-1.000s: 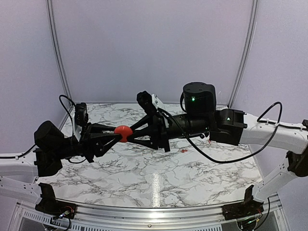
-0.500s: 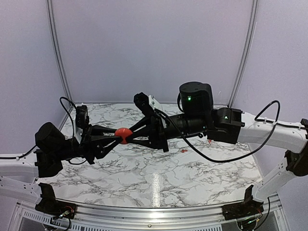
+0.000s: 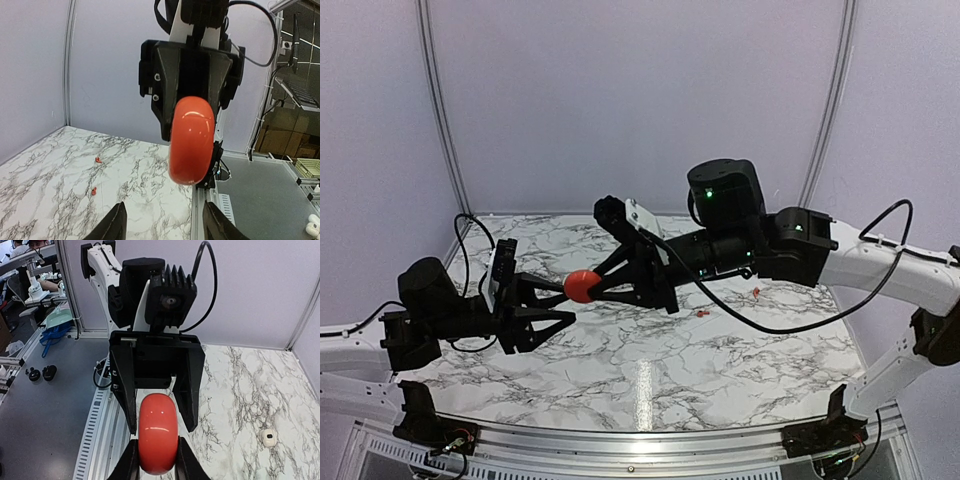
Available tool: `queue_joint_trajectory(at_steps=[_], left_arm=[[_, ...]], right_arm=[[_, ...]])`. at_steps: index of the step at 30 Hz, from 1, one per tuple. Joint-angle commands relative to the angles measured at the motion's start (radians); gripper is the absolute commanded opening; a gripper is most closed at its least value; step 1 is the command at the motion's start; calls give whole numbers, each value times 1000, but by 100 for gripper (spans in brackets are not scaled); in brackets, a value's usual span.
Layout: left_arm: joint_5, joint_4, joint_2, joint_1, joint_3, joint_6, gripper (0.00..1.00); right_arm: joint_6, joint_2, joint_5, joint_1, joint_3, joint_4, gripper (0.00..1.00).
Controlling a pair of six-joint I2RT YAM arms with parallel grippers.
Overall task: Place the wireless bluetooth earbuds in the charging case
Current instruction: Pass from the left arm to the right, then pass from the right arm to the left
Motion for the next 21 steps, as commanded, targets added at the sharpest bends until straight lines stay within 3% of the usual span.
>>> queue_joint_trajectory(at_steps=[1, 16, 21], left_arm=[[11, -131, 6, -4, 59, 46, 54], [31, -187, 78, -7, 119, 80, 49], [19, -196, 79, -8, 113, 93, 52]], right_arm=[[-35, 31, 8, -3, 59, -94, 9], [-54, 76, 3, -3, 83, -140, 8], [-58, 82, 9, -3, 94, -154, 8]])
